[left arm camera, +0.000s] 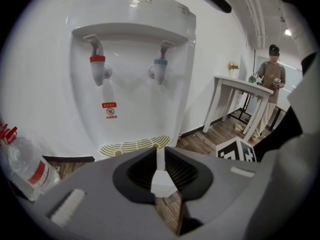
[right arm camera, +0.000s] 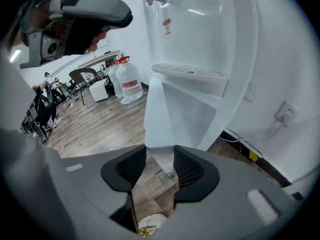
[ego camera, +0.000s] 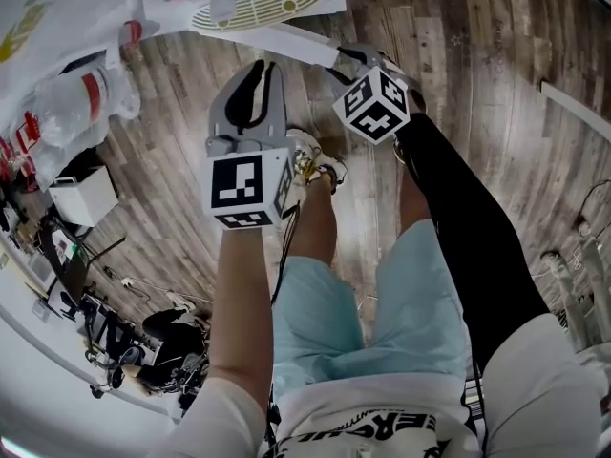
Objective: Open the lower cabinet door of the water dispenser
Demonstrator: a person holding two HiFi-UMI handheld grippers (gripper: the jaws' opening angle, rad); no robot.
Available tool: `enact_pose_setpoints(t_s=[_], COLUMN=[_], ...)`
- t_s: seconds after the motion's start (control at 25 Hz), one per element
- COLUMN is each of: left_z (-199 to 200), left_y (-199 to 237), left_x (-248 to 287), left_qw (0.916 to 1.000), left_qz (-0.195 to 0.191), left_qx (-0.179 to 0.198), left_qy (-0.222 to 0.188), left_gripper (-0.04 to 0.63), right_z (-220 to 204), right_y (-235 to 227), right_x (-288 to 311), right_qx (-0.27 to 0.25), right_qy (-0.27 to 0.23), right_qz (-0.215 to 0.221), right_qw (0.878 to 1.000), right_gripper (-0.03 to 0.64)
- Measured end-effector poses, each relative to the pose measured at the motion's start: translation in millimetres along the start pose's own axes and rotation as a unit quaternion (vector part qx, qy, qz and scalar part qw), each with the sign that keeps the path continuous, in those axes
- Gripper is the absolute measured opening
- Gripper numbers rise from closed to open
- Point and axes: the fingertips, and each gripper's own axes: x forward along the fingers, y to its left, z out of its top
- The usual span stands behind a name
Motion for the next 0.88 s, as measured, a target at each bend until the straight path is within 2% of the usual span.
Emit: enact_pose_setpoints(t_s=[0.88], left_z=[-39], left_y=[58], left_x=[-68], left_qw=[0.9984], left_qz=[0.04], left_qx=[-0.037], left_qy=[-0.014], left_gripper=[0.061], right_z=[3], right_y=[97], right_x=[16], right_qx=[-0.029], right_qy=[0.037], right_qz=[0.046], right_qw=[0.998], right_gripper=[0.17])
